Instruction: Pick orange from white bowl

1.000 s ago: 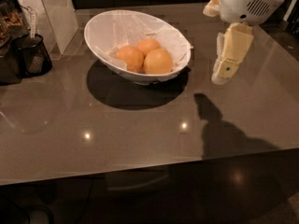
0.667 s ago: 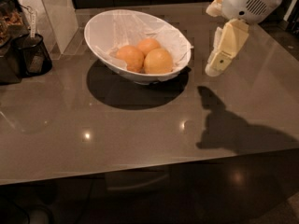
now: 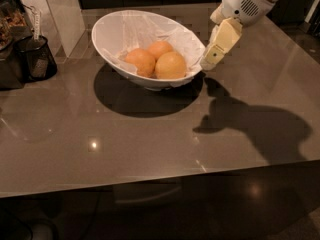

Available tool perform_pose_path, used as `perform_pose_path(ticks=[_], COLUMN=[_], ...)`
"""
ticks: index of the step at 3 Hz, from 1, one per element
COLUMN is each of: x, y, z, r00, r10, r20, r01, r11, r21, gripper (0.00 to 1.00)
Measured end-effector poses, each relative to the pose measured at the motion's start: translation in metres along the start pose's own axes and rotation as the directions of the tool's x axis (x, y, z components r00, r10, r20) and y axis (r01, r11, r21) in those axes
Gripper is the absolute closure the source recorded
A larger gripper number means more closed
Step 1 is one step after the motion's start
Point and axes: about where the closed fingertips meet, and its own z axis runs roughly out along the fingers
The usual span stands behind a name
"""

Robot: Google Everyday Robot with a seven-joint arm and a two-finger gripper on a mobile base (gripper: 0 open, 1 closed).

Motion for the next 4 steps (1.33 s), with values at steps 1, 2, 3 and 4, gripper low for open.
perform_pose_path(ticks=[1,2,3,4], x=[-0.001,-0.001,-0.018,-0.018], y=[-0.002,-0.002,-0.004,-0.005], z=[0.002,0.002,0.024,0.025], r00=[1.000,1.000,0.999,0.999], r10=[-0.002,-0.002,-0.001,-0.001], r20=[0.004,0.004,0.045,0.046], r01=[0.002,0.002,0.003,0.003], r11=[1.0000,1.0000,0.9989,0.9989], r21=[0.004,0.004,-0.046,-0.047], gripper=[0.00,0.00,0.00,0.19])
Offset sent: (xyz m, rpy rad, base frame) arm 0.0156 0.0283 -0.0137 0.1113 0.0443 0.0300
